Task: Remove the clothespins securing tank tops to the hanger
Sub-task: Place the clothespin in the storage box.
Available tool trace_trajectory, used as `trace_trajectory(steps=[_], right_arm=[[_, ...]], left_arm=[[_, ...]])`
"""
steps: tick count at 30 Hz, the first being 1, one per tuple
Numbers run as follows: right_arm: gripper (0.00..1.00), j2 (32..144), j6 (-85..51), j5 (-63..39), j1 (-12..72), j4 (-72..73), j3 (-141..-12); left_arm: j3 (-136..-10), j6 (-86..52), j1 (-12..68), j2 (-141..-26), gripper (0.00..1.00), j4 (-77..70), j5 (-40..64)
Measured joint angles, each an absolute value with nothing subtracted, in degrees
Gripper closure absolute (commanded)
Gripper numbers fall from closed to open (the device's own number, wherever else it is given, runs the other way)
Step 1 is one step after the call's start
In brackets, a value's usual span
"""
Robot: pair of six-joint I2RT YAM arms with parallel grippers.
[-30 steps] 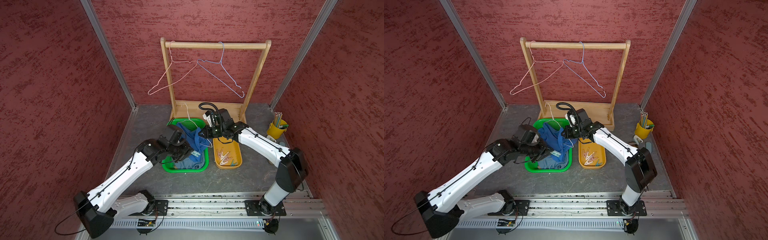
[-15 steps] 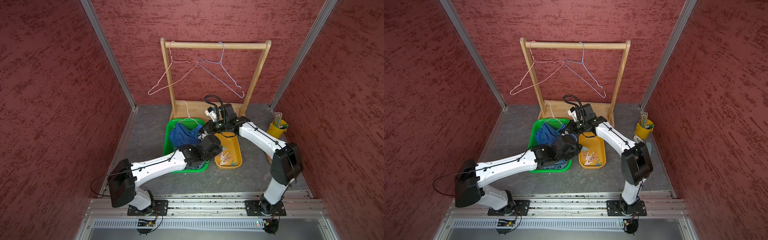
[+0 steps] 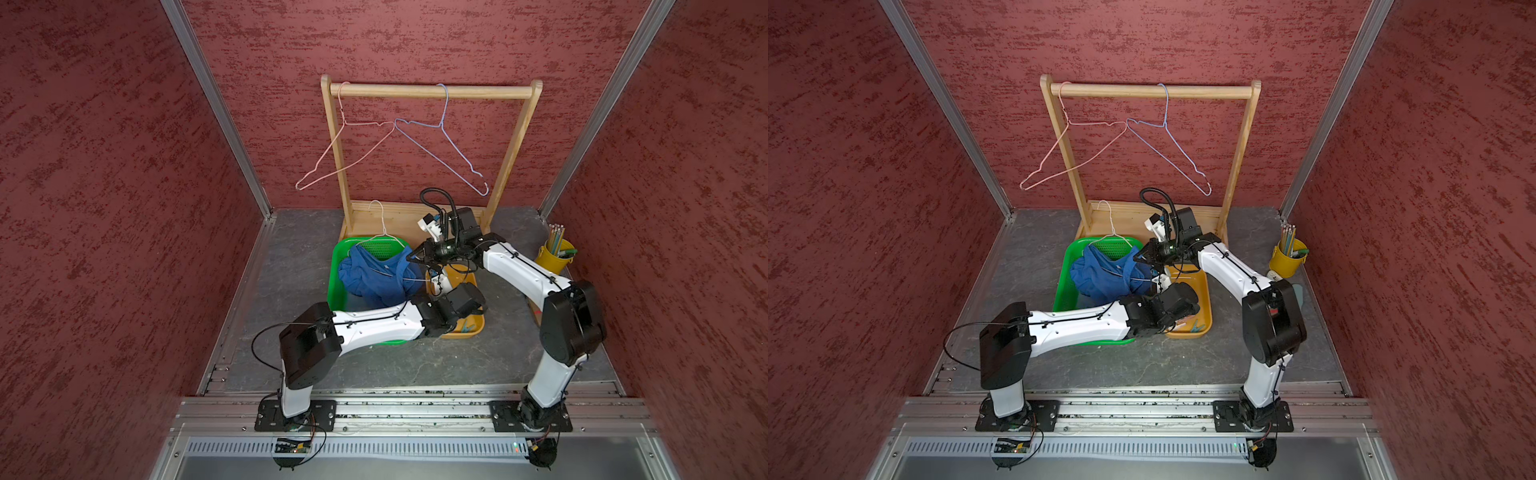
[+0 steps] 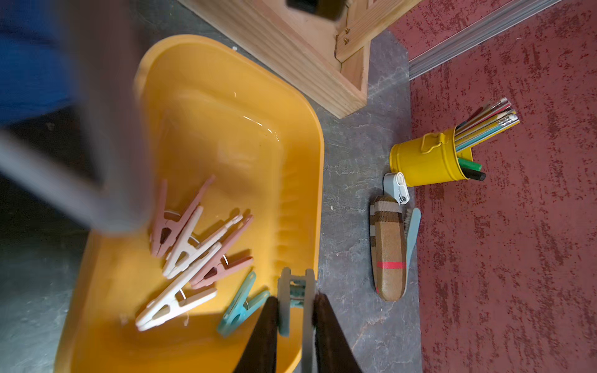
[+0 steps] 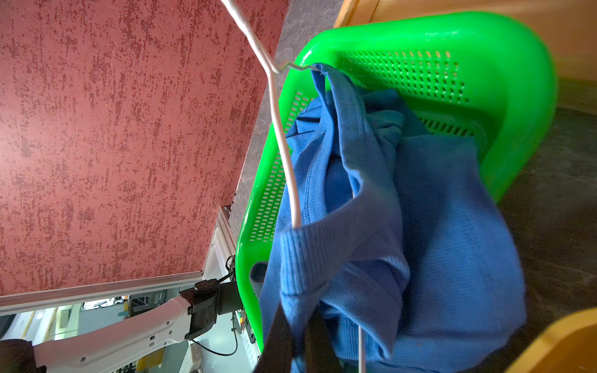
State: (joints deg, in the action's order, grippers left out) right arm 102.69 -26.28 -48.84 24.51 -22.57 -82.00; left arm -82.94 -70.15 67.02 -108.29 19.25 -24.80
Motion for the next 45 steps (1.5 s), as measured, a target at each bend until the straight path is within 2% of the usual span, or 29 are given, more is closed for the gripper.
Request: trace_trajectory(steps=[10,13,18,25,28,30,37,41,45], right_arm=[[1.00,102.7,-27.9,-52.4,25.0,-20.0,-80.5],[1.00,102.7,-28.3,-52.6,25.0,-19.4,-80.2],[1.00,102.7,-28.6,-52.6,24.9,-18.6,-79.2],[1.00,102.5,-28.9,-52.8,24.9,-18.2,-79.0],[1.00,102.0,-28.9,-52.7,24.9,-18.3,-79.0],[1.00,101.5,-28.9,-52.7,24.9,-18.7,-79.0],[1.00,99.4,-29.7,-52.8,24.9,-19.3,-79.1],[1.00,97.9,-31.6,-52.9,25.0,-18.9,-79.1],[1.00,97.3,-33.7,-52.8,25.2,-18.4,-79.1]], left_arm=[[-87.2,-67.1,67.9,-116.5,0.80,25.8,-25.1],[-89.4,-66.1,67.8,-118.0,0.76,28.1,-25.7],[-90.3,-64.3,67.9,-118.8,0.53,30.1,-25.8],[-89.9,-61.5,68.1,-118.4,0.35,30.7,-25.5],[-89.7,-60.1,68.8,-116.6,0.18,33.1,-25.6],[-88.9,-59.1,70.1,-113.5,0.14,34.5,-25.8],[-86.3,-57.1,74.1,-95.7,0.17,36.7,-25.1],[-77.0,-57.7,73.7,-83.6,0.19,35.6,-22.0],[-68.2,-60.5,73.1,-74.6,0.23,40.6,-20.9]])
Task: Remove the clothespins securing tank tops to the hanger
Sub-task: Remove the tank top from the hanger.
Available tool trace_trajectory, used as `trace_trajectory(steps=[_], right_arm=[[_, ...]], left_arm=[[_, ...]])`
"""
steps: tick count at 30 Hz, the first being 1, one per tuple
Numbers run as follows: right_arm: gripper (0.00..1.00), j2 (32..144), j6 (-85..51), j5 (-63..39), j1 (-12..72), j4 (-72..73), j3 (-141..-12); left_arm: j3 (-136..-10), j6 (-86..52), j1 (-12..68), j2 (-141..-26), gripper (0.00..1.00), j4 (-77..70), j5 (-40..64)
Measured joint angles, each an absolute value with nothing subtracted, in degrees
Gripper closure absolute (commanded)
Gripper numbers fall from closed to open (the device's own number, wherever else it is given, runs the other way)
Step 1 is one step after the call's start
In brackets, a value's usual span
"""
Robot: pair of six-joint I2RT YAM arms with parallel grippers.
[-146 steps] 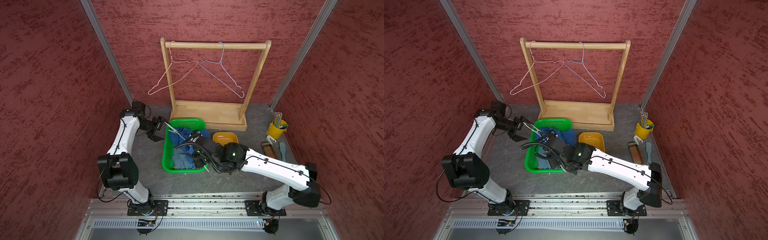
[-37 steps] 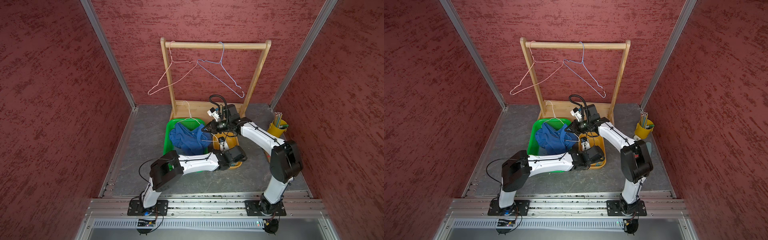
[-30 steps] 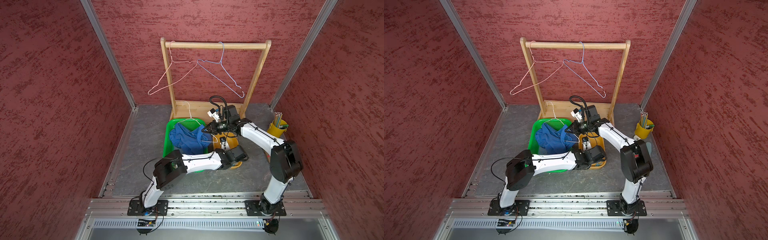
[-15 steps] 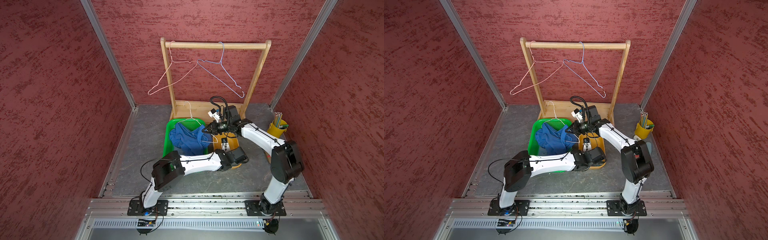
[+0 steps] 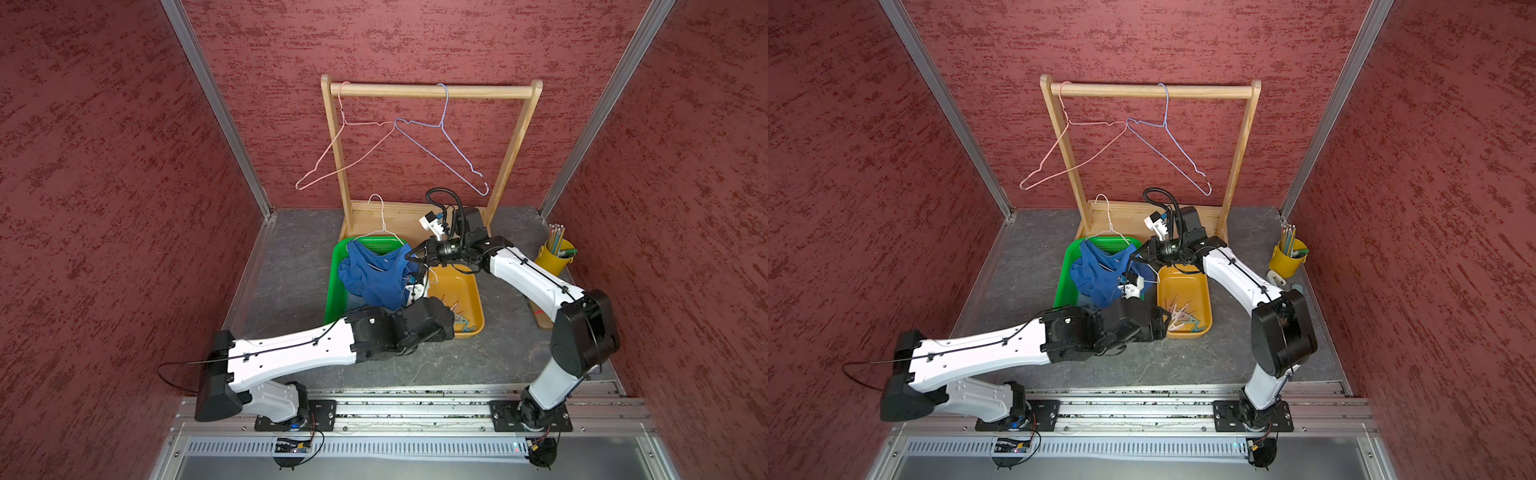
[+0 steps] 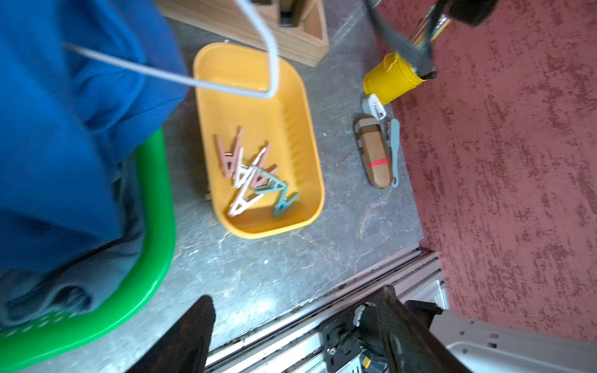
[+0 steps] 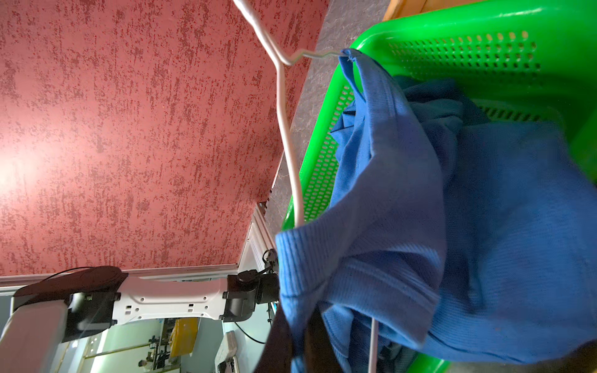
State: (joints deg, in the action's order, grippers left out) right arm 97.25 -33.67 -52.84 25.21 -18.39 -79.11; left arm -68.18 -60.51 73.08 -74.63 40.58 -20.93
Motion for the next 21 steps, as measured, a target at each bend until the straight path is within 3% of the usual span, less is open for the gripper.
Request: trace_trajectory(steps=[5,11,13,16,21], right_arm=[[1.00,94.0,-35.9,-52.3,26.0,-18.2,-77.4],[1.00,88.4,-38.7,-51.2,28.1,-18.2,-74.8],[1.00,87.5,-39.7,-50.6,29.3,-17.9,-74.4],[1.00,86.5,-41.3,-49.7,30.7,-16.8,-73.1],[1.00,85.9,-44.0,-48.4,32.5,-15.6,-71.2]], left_arm=[[-64.8,-64.1,66.5,-59.9,0.28,54.6,-21.8],[-64.1,-57.3,33.2,-48.1,0.29,60.4,-15.6],[-62.6,-52.7,21.4,-48.9,0.29,59.0,-9.3],[-61.8,-46.5,11.0,-56.2,0.29,55.5,0.2],[-64.4,-38.4,8.6,-70.5,0.29,48.6,8.7]])
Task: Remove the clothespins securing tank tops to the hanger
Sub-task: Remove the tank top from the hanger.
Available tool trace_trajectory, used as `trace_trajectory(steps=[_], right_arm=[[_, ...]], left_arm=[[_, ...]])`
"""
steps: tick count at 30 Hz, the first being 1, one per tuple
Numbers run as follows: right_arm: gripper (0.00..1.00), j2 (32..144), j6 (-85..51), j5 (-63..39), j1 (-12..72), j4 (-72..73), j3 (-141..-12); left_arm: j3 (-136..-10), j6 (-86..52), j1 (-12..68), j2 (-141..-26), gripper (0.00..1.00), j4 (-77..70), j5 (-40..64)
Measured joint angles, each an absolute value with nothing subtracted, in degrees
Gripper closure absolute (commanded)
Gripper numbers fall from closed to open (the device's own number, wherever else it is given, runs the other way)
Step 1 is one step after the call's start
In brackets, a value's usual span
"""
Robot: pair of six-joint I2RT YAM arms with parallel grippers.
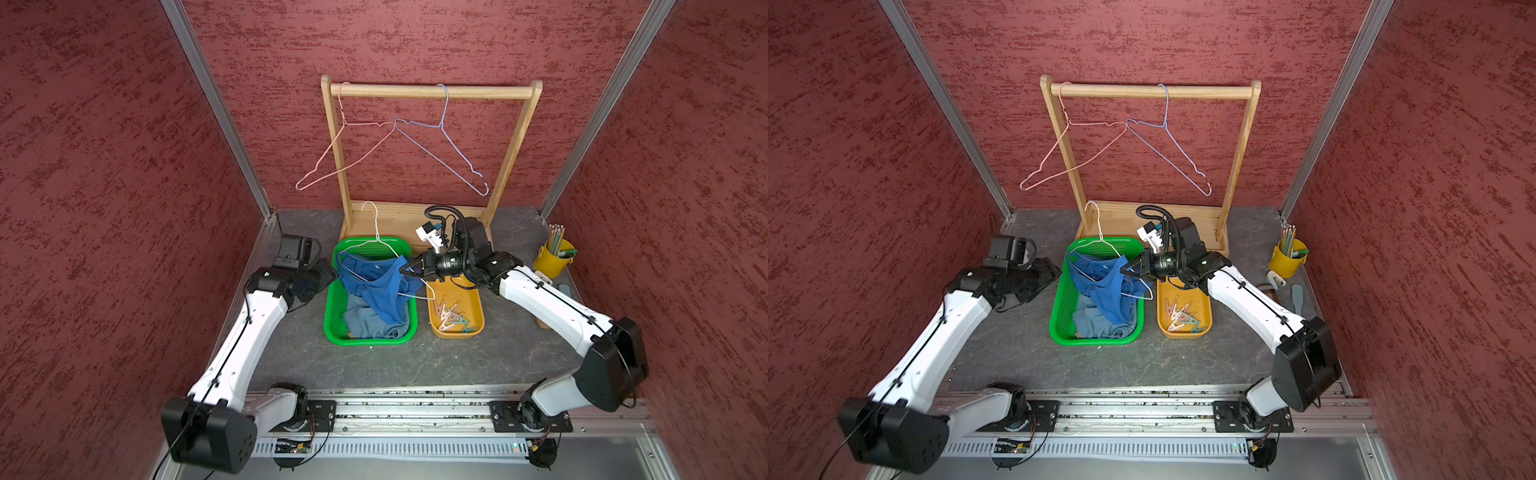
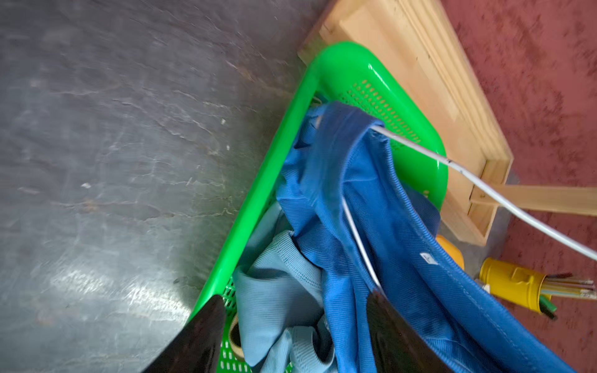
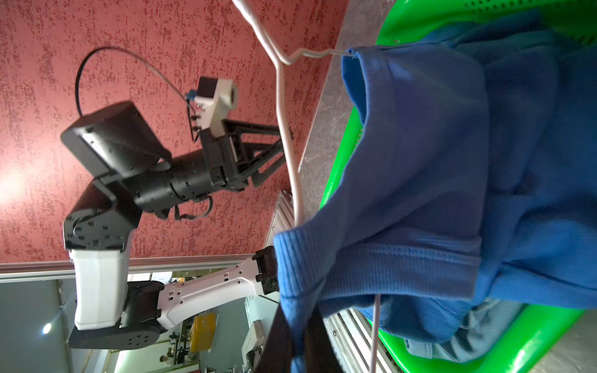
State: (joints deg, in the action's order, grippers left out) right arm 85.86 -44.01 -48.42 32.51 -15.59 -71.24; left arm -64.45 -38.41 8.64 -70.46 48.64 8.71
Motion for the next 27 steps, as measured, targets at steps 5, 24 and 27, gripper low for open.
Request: trace_trajectory(steps=[5,24,27], right_arm=[[1.00,85.6,-46.1,-47.7,33.2,-14.1,-71.2],[1.00,79.7,-46.0,-47.0,33.3,-15.9,-70.6],[1.00,78.9,-46.0,-46.9,33.3,-16.0,-69.8]], left_arm=[[-66.1,-34.2,8.6,-76.5,0.39,42.7,12.2],[-63.7,-35.0,2.6,-86.0,0.67,31.8,20.7],[-63.8,-36.0,3.4,-84.4,0.54,31.7,21.1]])
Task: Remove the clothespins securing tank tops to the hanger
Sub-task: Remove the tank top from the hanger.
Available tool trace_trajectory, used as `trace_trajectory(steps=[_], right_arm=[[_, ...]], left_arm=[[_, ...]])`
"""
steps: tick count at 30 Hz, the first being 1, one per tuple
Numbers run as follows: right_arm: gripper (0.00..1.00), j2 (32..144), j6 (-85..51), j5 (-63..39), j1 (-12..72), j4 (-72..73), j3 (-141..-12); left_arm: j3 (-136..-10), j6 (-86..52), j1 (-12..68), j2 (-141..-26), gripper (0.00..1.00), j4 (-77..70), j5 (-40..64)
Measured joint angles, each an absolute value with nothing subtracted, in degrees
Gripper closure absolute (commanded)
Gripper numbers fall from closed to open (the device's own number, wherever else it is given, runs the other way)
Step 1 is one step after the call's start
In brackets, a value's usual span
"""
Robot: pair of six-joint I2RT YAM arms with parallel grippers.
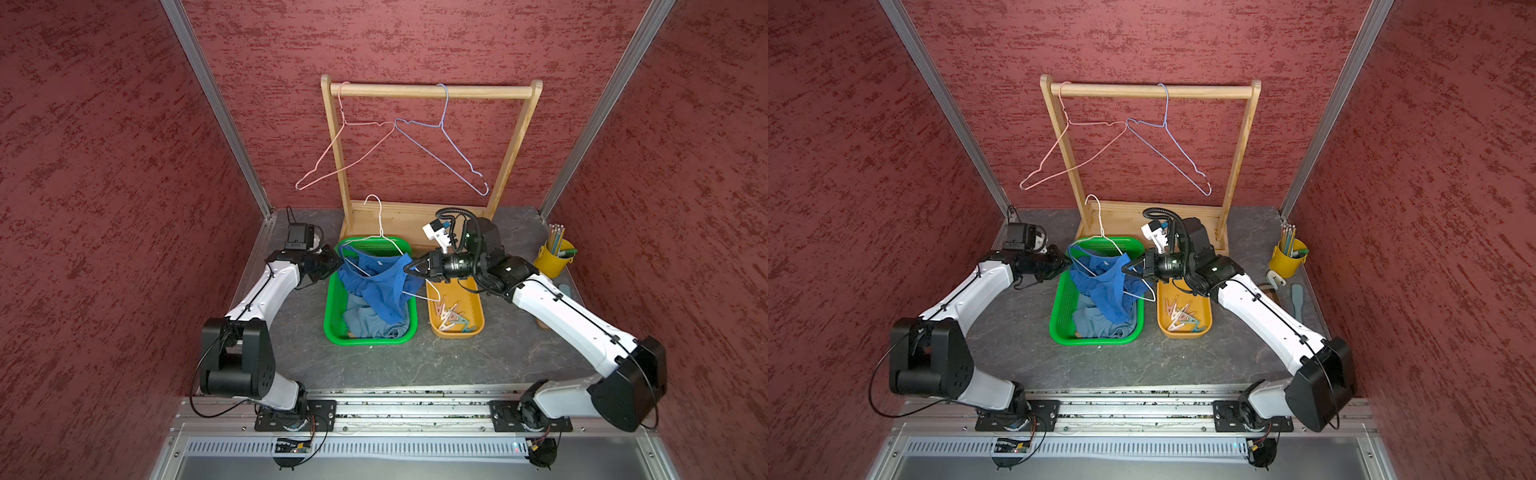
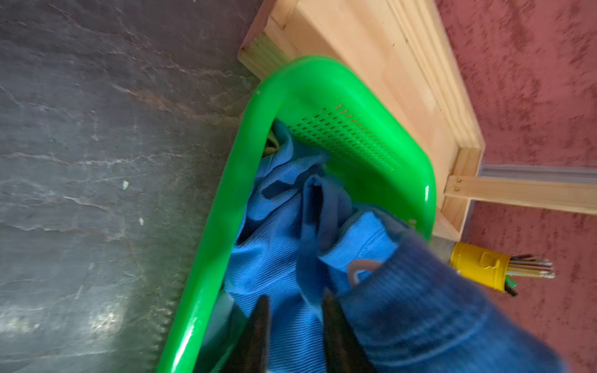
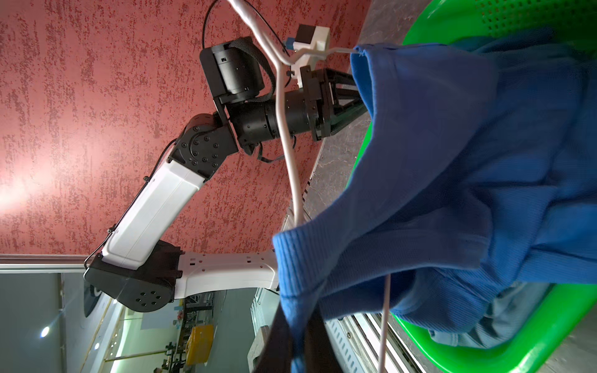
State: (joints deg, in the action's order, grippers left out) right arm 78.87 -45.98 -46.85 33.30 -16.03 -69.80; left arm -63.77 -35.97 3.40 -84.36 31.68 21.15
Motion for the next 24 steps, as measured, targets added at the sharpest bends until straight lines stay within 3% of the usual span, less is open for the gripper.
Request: trace_trajectory(steps=[5,8,17,20,24], right_arm=[[1.00,78.6,-46.2,-46.6,33.3,-15.7,-68.8],[1.00,78.6,-46.4,-46.6,33.3,-15.3,-68.2],[1.00,78.6,-46.6,-46.6,33.3,-15.1,-68.1],[1.00,78.4,-46.7,-46.5,33.3,-15.2,-68.1],[1.00,77.4,-46.7,-46.3,33.3,-15.3,-68.1]], left_arm=[[-63.9,-38.3,6.4,-75.5,0.44,31.6,19.4],[-65.6,-38.7,8.7,-73.3,0.44,31.6,18.7],[-67.6,-37.4,10.2,-82.5,0.48,34.0,15.9],[-67.6,-36.6,9.6,-82.7,0.55,35.9,14.5],[-67.6,-35.9,7.9,-82.7,0.79,37.0,13.7]])
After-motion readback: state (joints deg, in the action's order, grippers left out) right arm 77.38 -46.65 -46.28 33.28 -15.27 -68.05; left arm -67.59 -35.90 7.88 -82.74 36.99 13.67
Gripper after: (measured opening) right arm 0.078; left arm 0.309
